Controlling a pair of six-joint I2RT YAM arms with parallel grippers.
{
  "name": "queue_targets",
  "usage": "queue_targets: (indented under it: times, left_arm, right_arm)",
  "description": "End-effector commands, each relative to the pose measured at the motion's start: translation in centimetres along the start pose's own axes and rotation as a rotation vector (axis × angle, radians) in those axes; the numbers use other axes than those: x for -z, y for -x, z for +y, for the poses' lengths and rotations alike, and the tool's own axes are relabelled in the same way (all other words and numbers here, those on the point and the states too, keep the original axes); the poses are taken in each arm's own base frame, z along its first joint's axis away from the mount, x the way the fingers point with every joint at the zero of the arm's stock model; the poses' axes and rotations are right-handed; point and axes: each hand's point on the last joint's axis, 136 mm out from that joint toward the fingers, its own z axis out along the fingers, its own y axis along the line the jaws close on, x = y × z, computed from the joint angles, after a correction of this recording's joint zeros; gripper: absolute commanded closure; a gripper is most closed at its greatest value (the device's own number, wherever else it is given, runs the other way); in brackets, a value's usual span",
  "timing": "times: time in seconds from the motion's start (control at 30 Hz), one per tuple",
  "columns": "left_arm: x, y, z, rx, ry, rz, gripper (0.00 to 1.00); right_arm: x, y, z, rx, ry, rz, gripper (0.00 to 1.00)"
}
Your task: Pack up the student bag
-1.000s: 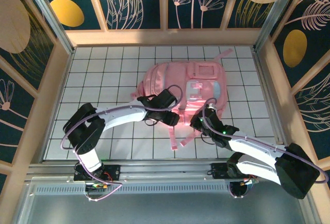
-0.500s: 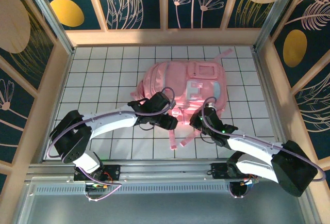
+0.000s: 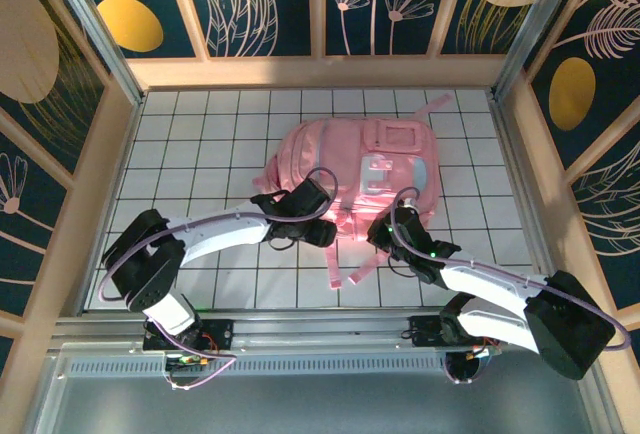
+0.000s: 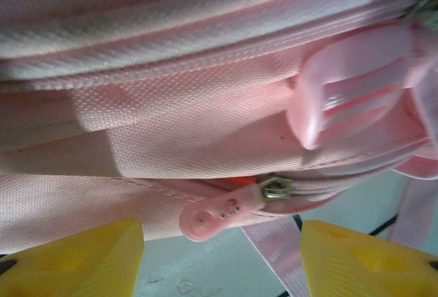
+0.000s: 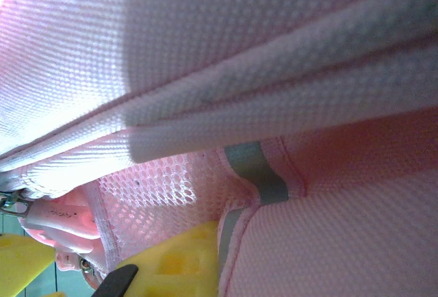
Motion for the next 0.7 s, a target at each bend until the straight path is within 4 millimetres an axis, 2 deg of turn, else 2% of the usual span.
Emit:
queue_targets:
  times: [0.0,0.23,0.37,0.53,0.67]
  left_arm:
    - [-0.2,1.1,-0.2,0.016,-0.016,-0.022,0.38]
    - [-1.0,0.8,-2.3,0.079,-0.172,0.003,0.41]
    - [-1.0,0.1,-2.0,0.154,-0.26,-0.003,0.44]
    - [-1.5,-0.8,-0.7,0.199,-0.264,0.007,0.44]
    - [-1.4,-1.0,-0.3,0.242,-0.321,-0.018,0.45]
  right_arm:
    - [-0.2,-1.4,-0.1,0.016,0.013,0.068,1.0]
    - [-0.2,-1.3,-0.1,0.013,0.012,0.069,1.0]
    - [-0.2,-1.4,-0.1,0.012,0.014,0.071,1.0]
    - [-0.4,-1.5,0.1,0.012,0.02,0.081,1.0]
    - [-0.5,-1.6,0.4,0.012,0.025,0.088,1.0]
